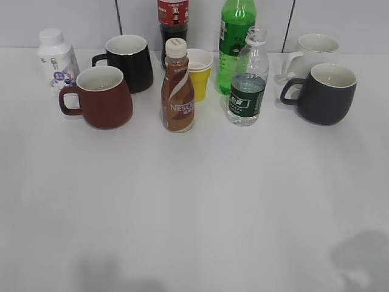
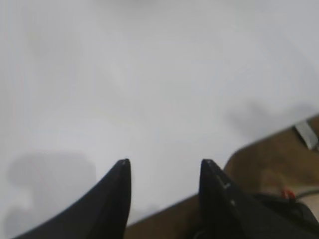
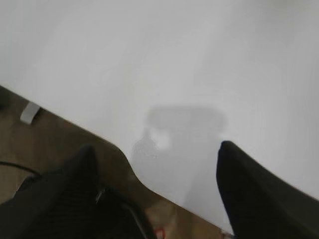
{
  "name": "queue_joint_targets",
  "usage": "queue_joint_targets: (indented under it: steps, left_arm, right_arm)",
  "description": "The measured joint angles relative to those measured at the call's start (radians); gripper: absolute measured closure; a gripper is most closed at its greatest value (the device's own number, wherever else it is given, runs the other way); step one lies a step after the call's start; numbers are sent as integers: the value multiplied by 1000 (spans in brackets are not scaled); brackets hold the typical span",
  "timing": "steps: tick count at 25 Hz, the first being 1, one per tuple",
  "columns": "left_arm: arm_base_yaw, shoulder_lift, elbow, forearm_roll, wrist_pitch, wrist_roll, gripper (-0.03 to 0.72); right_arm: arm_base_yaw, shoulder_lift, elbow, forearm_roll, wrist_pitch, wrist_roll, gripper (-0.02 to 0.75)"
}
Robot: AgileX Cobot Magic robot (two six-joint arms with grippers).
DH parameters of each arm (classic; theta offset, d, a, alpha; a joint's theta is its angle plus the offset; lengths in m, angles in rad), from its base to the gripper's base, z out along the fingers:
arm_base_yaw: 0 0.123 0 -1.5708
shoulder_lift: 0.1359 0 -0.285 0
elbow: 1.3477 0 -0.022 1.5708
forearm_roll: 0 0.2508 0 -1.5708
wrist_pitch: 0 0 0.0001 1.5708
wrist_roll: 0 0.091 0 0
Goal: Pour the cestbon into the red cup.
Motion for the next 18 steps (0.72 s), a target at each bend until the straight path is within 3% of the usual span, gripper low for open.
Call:
queue_joint_targets:
  steps: [7,18]
  left_arm:
    - [0,-38,28,16,-57,22,347]
    - [0,-38,29,13,-59,69,380]
  right_arm:
    - [0,-207,25,-86,31,97,183]
    - [0,-223,25,-104,33,116,183]
